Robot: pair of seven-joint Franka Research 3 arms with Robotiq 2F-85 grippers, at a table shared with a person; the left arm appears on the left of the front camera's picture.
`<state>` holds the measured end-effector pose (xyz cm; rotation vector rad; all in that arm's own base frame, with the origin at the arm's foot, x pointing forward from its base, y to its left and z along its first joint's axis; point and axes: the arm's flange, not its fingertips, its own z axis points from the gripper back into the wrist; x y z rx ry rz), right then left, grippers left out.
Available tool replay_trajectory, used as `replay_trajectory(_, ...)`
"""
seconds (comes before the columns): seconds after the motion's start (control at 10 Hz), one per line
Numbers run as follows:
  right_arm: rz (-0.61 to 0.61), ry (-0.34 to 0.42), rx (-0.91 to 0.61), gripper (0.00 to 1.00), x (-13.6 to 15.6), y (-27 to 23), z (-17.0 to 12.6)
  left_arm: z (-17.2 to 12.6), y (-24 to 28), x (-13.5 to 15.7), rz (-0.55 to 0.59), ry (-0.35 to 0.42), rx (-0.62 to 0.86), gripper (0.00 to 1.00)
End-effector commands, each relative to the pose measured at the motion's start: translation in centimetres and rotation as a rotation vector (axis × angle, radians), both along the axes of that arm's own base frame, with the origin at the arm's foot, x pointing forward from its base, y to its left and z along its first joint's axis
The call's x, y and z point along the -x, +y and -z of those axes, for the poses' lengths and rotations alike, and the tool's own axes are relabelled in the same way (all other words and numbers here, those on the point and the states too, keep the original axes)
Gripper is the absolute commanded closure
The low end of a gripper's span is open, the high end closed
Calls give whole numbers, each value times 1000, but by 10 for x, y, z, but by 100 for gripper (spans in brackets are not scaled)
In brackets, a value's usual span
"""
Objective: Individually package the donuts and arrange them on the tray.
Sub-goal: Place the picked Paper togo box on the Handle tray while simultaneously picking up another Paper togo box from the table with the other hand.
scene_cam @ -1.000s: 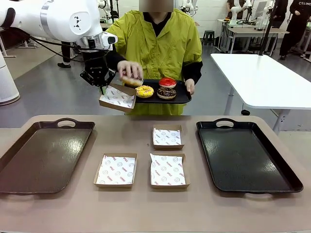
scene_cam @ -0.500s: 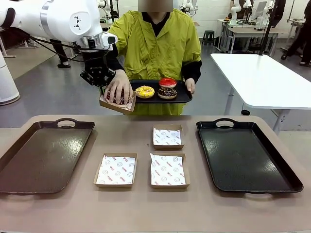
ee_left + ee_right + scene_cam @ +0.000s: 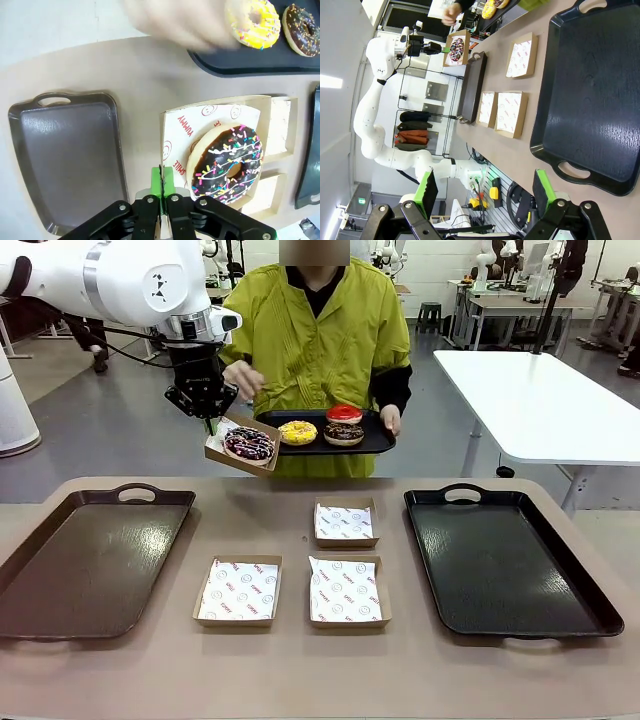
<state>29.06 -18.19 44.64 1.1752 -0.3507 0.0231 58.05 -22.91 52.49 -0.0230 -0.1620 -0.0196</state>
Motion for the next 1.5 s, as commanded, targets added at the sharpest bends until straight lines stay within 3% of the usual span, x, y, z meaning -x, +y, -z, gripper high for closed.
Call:
replay_trajectory(0.0, 6, -16, -17, 0, -2, 0, 0, -3, 1, 2, -2, -4, -1, 100)
replay_trajectory(0.4, 0, 0, 0, 0, 0, 0, 0, -4, 14, 6, 8, 26, 45, 99)
replay_trajectory(0.5, 9, 34, 51, 0, -17, 11, -15, -15, 33, 18, 41, 80, 120, 99)
replay_trajectory(0.7, -27, 106, 145, 0, -49, 40, -52, -34, 78, 61, 41, 79, 155, 99)
replay_trajectory(0.9, -15, 110, 273, 0, -90, 83, -91, -40, 125, 91, 20, 74, 142, 99)
replay_trajectory(1.1, -11, 99, 403, 0, -125, 139, -117, -36, 167, 103, -20, 45, 67, 99)
replay_trajectory(1.4, -26, 91, 625, 0, -159, 236, -110, -10, 210, 92, -65, 45, -13, 99)
